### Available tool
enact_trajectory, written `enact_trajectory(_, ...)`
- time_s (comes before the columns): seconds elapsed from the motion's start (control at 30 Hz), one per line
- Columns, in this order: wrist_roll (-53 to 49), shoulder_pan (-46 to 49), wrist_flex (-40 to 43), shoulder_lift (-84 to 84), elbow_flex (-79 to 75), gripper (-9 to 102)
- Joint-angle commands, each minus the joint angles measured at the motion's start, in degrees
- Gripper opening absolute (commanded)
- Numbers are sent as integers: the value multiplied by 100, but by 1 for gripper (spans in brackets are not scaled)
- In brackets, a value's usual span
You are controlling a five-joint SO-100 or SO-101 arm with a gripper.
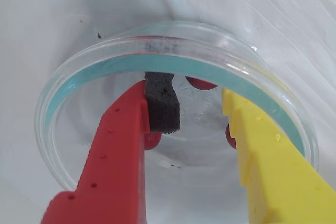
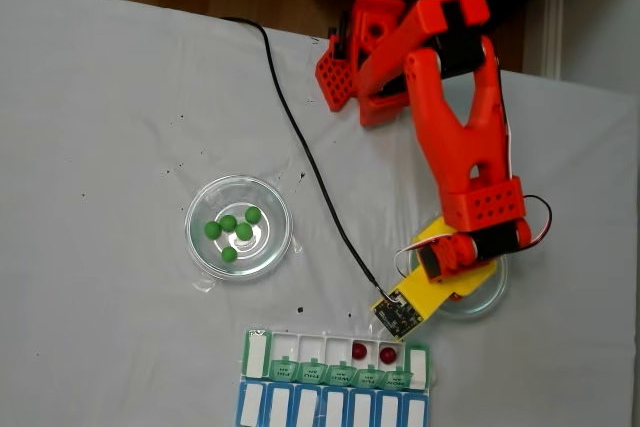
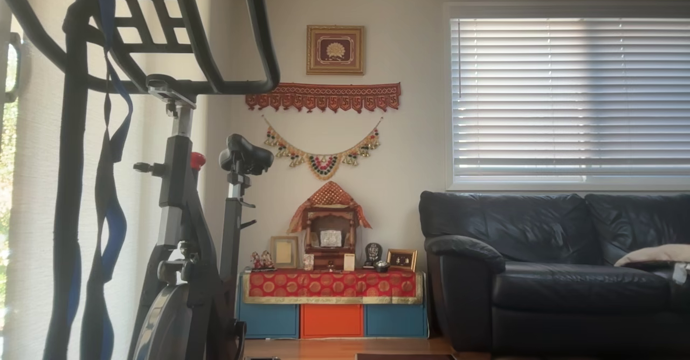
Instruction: Sort medicines into box.
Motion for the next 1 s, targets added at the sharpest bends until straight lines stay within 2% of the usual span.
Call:
enact_trajectory(0.0,35,88,-26,211,-439,16)
enact_trajectory(0.73,-9,220,123,0,-642,18)
enact_trajectory(0.97,-299,255,272,-220,-844,18)
